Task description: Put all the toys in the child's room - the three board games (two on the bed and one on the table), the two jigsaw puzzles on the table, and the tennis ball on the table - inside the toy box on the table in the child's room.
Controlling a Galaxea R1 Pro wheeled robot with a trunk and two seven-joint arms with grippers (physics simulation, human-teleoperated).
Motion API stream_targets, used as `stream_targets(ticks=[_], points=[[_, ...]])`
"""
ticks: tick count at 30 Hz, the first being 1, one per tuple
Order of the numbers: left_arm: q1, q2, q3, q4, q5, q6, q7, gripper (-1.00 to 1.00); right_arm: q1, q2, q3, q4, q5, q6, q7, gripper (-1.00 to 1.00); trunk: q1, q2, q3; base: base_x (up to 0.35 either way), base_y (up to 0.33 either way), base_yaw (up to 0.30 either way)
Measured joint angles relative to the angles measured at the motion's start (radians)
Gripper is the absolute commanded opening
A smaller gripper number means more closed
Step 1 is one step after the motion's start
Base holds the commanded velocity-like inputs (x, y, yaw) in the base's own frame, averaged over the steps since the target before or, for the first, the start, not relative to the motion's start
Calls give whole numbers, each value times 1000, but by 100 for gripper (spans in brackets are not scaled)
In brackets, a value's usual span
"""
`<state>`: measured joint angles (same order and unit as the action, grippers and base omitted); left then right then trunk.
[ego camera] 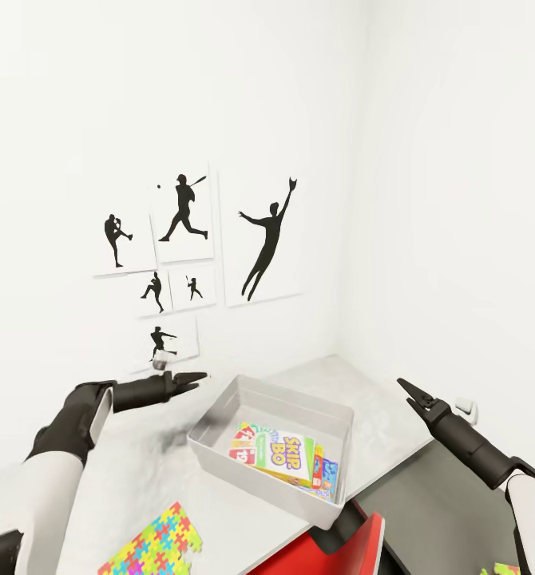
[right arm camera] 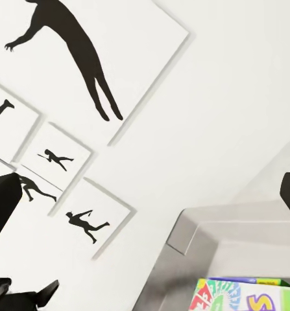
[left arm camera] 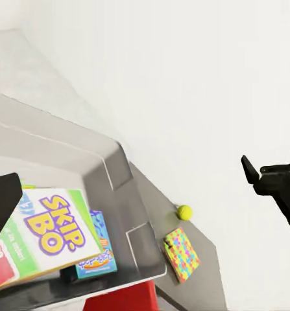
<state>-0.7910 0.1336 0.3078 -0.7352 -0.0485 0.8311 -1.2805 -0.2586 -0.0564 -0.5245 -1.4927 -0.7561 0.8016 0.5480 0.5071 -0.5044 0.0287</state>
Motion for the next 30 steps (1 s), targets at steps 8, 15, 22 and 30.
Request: stream_targets(ticks=[8,15,22,30], points=[[1,135,4,-24,-2,0,-250,100,0,1,1,0,-3,0,0,100,0,0,0,-6,3,-1],[1,172,3,-27,-1,-4,-284,100,0,2,2,0,-4,-1,0,100,0,0,4,-136,117,-102],[1,176,0,-28,0,-5,-284,100,2,3,4,-1,-5,-2,0,100,0,0,11,-213,198,-190],[1,176,0,-29,0,-6,-284,100,3,8,5,-1,0,-6,0,100,0,0,19,-229,183,-153]])
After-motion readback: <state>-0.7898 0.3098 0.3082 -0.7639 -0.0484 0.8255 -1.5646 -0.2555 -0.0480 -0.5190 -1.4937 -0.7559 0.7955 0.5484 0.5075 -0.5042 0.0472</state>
